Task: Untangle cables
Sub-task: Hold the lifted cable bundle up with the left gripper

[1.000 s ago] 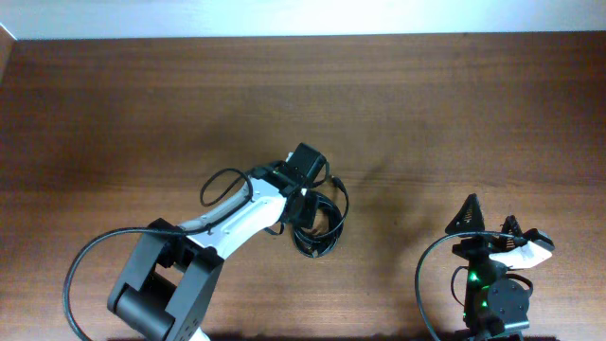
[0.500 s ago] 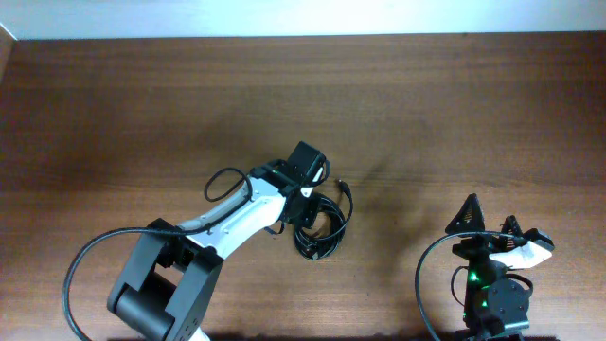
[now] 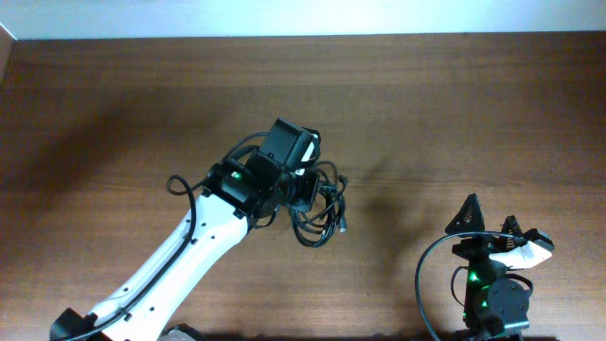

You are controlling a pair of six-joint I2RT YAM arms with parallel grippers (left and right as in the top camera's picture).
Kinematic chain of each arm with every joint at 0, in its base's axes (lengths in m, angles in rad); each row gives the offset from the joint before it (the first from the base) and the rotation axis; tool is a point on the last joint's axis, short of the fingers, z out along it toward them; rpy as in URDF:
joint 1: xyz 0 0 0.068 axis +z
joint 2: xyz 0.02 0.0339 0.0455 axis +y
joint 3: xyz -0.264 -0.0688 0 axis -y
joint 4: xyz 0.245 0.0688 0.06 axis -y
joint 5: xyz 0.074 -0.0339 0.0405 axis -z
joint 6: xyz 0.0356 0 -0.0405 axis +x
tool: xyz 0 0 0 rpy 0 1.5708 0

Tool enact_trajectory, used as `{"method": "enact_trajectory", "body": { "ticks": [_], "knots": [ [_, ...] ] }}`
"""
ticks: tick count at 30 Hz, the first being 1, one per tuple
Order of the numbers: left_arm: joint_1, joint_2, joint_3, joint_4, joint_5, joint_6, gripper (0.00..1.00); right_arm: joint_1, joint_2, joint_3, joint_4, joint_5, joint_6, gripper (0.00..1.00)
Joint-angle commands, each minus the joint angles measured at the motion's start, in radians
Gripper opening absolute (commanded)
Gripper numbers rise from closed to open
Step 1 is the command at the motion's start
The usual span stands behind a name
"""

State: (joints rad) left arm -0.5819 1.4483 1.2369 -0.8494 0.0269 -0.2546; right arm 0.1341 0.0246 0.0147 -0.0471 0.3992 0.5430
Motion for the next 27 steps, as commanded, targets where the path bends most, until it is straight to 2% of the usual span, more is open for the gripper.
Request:
{"method": "enact_trajectory", "body": {
  "ticks": [1,3,5,6,8,9,17,27],
  "knots": [
    [0.002,-0.003,0.008,-0.002,0.011,-0.006,0.31,-0.005,-0.003,-0.009,-0.001,-0.002,-0.003,0.99],
    [0.002,-0.003,0.008,-0.002,0.011,-0.006,0.53,-0.005,-0.003,-0.009,-0.001,-0.002,-0.003,0.98],
    [0.002,-0.003,0.008,-0.001,0.011,-0.006,0.61,-0.005,-0.003,-0.009,-0.001,-0.002,-0.003,0.99],
    [0.002,-0.003,0.007,-0.002,0.011,-0.006,0.69,-0.005,-0.003,-0.009,-0.001,-0.002,-0.003,0.99],
    [0.002,-0.003,0.008,-0.002,0.011,-0.006,0.92,-0.005,-0.003,-0.009,0.000,-0.002,-0.003,0.99],
    [0.002,-0.003,0.008,-0.002,0.011,-0.006,0.98,-0.005,-0.003,-0.009,-0.001,-0.002,-0.003,0.99],
    [0.002,-0.003,0.008,-0.066,0.011,-0.006,0.99,-0.005,-0.003,-0.009,-0.001,-0.002,-0.003,0.98],
    [0.002,-0.003,0.007,-0.071,0.045,-0.006,0.99,-0.005,-0.003,-0.009,-0.001,-0.002,-0.003,0.98]
  ]
}}
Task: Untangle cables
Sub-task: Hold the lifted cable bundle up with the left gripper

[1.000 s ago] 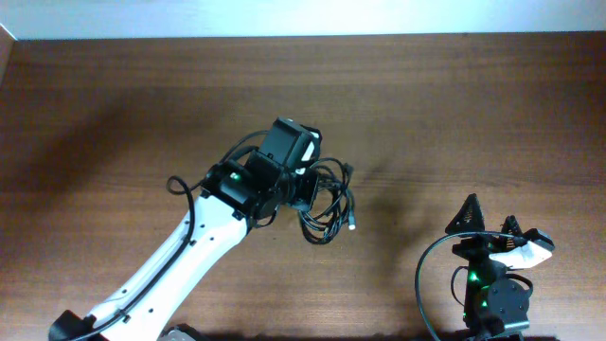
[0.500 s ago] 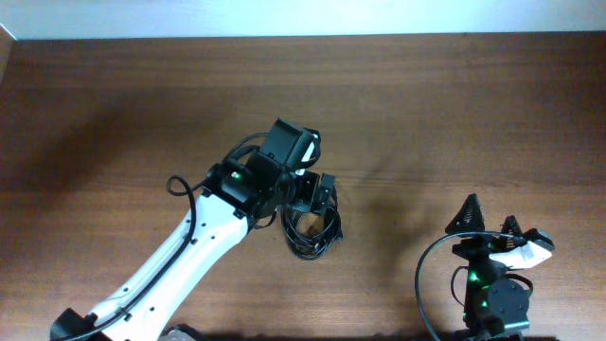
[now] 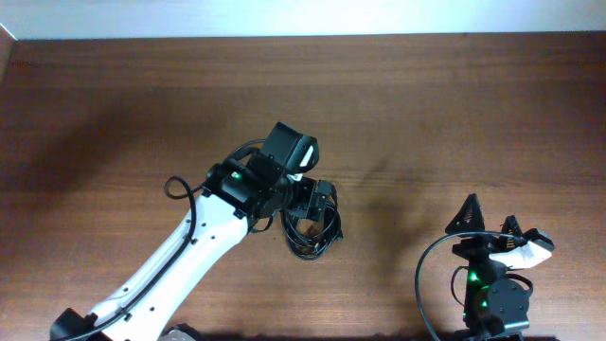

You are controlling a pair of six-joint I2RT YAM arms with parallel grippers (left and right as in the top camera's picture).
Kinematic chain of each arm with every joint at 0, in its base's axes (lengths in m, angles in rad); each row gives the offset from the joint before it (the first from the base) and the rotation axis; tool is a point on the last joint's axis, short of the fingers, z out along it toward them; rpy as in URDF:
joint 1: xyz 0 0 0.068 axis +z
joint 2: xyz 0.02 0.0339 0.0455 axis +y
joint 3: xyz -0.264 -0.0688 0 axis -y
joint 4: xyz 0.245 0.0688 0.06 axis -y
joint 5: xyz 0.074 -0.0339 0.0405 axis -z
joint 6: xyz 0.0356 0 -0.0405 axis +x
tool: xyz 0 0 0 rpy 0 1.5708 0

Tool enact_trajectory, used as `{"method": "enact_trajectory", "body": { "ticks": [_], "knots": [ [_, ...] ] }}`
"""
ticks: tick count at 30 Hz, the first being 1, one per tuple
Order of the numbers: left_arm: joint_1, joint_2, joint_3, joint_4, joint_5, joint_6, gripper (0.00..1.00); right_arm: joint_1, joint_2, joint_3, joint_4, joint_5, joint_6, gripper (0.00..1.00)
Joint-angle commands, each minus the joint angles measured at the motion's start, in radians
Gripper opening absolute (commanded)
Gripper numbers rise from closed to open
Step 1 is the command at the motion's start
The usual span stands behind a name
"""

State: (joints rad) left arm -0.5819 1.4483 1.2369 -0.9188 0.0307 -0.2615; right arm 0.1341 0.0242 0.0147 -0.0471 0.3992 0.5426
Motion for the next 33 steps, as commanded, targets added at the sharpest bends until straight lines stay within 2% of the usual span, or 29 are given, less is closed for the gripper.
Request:
{"method": "enact_trajectory", "body": {
  "ticks": [1,7,9,11,18,20,21,22,23,24,25,28,29,33],
  "knots": [
    [0.002,-0.003,0.008,0.000,0.062,0.001,0.99,-0.005,-0.003,-0.009,-0.001,-0.002,-0.003,0.99],
    [0.001,0.029,-0.010,0.001,0.059,-0.045,0.99,-0.005,-0.003,-0.009,-0.001,-0.002,-0.003,0.99],
    [0.001,0.138,-0.048,0.008,0.048,-0.177,0.99,-0.005,-0.003,-0.009,-0.001,-0.002,-0.003,0.98],
    [0.001,0.193,-0.055,0.011,0.029,-0.220,0.99,-0.005,-0.003,-0.009,-0.001,-0.002,-0.003,0.99],
    [-0.001,0.409,-0.058,0.012,0.026,-0.224,0.99,-0.005,-0.003,-0.009,-0.001,-0.002,-0.003,0.99],
    [-0.001,0.449,-0.058,0.013,0.026,-0.224,0.96,-0.005,-0.003,-0.009,0.000,-0.002,-0.003,0.99],
    [-0.001,0.467,-0.058,0.021,0.026,-0.224,0.88,-0.005,-0.003,-0.009,0.000,-0.002,-0.003,0.99],
    [-0.001,0.483,-0.058,0.031,0.026,-0.224,0.70,-0.005,-0.003,-0.009,0.000,-0.002,-0.003,0.99],
    [-0.001,0.495,-0.058,0.035,0.026,-0.224,0.62,-0.005,-0.003,-0.009,-0.001,-0.002,-0.003,0.98],
    [-0.001,0.502,-0.058,0.040,0.026,-0.224,0.60,-0.005,-0.003,-0.009,-0.001,-0.002,-0.003,0.98],
    [-0.001,0.513,-0.058,0.051,0.026,-0.224,0.44,-0.005,-0.003,-0.009,-0.001,-0.002,-0.003,0.98],
    [-0.001,0.518,-0.058,0.069,0.026,-0.224,0.13,-0.005,-0.003,-0.009,-0.001,-0.002,-0.003,0.98],
    [-0.001,0.518,-0.058,0.072,0.026,-0.223,0.00,-0.005,-0.003,-0.009,0.000,-0.002,-0.003,0.99],
    [0.003,0.516,-0.052,0.069,0.026,-0.216,0.00,-0.005,-0.003,-0.009,-0.001,-0.002,-0.003,0.98]
  ]
}}
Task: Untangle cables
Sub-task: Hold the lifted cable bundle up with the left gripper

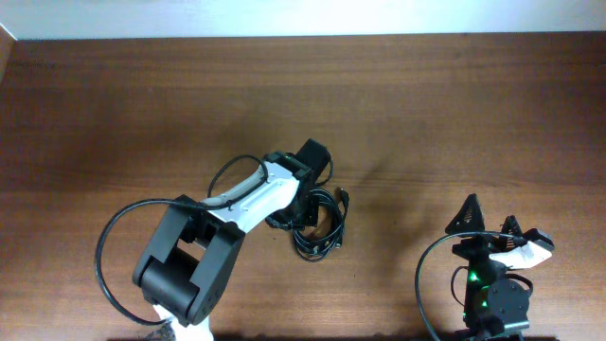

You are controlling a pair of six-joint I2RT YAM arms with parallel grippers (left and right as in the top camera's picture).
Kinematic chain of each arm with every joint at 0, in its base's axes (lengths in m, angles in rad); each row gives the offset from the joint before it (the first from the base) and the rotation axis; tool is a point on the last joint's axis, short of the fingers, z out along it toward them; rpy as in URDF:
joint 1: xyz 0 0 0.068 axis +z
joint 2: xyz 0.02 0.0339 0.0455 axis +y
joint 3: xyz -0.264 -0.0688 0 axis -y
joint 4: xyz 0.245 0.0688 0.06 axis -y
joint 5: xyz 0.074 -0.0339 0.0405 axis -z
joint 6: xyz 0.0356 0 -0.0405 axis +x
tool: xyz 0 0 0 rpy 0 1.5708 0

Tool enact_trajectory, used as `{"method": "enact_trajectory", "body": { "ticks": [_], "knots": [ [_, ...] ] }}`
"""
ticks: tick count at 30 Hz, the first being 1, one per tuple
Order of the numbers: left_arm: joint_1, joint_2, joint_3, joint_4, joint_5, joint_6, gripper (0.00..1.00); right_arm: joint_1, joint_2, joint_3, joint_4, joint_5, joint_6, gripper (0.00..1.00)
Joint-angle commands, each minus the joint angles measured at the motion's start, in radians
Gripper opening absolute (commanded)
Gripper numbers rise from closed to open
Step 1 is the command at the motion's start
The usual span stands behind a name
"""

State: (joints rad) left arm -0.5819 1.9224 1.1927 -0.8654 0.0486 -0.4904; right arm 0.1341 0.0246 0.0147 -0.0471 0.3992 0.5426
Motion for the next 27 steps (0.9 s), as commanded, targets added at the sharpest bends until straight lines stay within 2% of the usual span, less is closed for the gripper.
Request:
{"method": "enact_trajectory", "body": {
  "ticks": [1,6,16,19,21,27],
  "knots": [
    [0.003,0.038,-0.002,0.010,0.008,0.013,0.00,-0.005,-0.003,-0.009,-0.001,-0.002,-0.003,0.98],
    [0.003,-0.044,0.085,-0.086,0.008,0.014,0.00,-0.005,-0.003,-0.009,-0.001,-0.002,-0.003,0.99],
    [0.003,-0.398,0.106,-0.102,0.007,0.016,0.00,-0.005,-0.003,-0.009,-0.001,-0.002,-0.003,0.98],
    [0.003,-0.426,0.106,-0.123,0.007,0.024,0.00,-0.005,-0.003,-0.009,-0.001,-0.002,-0.003,0.98],
    [0.003,-0.453,0.106,-0.147,0.007,0.085,0.00,-0.005,-0.003,-0.009,-0.001,-0.002,-0.003,0.98],
    [0.003,-0.505,0.106,-0.169,0.007,0.089,0.00,-0.005,-0.003,-0.009,-0.001,-0.002,-0.003,0.98]
  ]
}}
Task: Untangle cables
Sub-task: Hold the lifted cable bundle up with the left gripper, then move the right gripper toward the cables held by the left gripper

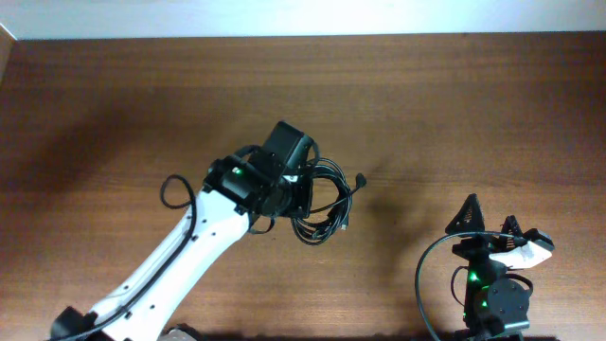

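Observation:
A tangle of black cables (327, 210) lies in loops at the middle of the table, with one plug end (360, 180) sticking out to the upper right. My left gripper (301, 196) is at the bundle's left edge and appears shut on some strands, though the wrist (284, 150) above largely hides its fingers. My right gripper (490, 224) stays at the lower right, far from the cables. Its fingers are apart and hold nothing.
The brown wooden table (454, 104) fills the view, and its far edge meets a pale wall at the top. The right arm's base and its own looped cable (424, 275) sit at the lower right edge.
The left arm was folded low with its gripper down at the bundle; now it is stretched out again. The loops have spread to the right and a plug end points up-right. The right arm is unchanged.
At first my left gripper was at the left side of the tangle. Then the bundle hung tighter and lower under it. After that the arm folded down onto the cables, and now the loops are looser with a plug end sticking out. The right arm never moved.

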You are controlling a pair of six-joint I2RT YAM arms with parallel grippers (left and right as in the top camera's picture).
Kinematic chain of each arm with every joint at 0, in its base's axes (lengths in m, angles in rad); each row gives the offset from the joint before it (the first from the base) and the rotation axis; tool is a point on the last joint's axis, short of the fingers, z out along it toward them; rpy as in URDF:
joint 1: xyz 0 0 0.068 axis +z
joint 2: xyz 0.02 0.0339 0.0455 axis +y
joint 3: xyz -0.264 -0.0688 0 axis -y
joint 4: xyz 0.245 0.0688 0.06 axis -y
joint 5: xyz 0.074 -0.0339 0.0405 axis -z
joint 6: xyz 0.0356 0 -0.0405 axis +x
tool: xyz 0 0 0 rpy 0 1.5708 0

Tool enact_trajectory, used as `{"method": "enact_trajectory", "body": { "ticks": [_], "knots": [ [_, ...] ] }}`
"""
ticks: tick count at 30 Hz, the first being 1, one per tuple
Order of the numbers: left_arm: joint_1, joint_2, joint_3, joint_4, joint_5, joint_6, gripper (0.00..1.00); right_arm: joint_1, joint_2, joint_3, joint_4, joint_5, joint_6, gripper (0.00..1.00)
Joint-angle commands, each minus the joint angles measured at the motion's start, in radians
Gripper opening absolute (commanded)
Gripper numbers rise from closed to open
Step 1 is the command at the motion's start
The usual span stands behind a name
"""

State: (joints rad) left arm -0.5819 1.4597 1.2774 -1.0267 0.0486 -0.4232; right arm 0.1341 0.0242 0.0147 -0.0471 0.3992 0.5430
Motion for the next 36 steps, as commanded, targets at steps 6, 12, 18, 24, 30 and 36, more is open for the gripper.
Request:
{"method": "enact_trajectory", "body": {
  "ticks": [6,12,18,24,30,36],
  "knots": [
    [0.003,-0.053,0.021,-0.024,-0.061,0.035,0.00,-0.005,-0.003,-0.009,-0.001,-0.002,-0.003,0.98],
    [0.002,-0.052,0.021,-0.033,-0.064,0.035,0.00,-0.004,-0.003,-0.009,0.026,-0.022,-0.003,0.98],
    [0.002,-0.052,0.019,-0.045,-0.064,0.035,0.00,-0.003,-0.002,-0.009,-0.001,-0.892,0.089,0.99],
    [0.002,-0.052,0.019,-0.045,-0.063,0.035,0.00,-0.003,-0.002,-0.009,-0.016,-1.167,0.327,0.98],
    [0.002,-0.052,0.019,-0.045,-0.052,0.035,0.00,-0.004,0.087,0.114,-0.122,-1.112,0.193,0.98],
    [0.002,-0.052,0.019,-0.044,-0.053,0.035,0.00,-0.003,0.381,0.546,-0.584,-1.086,0.117,0.98]
  ]
}}
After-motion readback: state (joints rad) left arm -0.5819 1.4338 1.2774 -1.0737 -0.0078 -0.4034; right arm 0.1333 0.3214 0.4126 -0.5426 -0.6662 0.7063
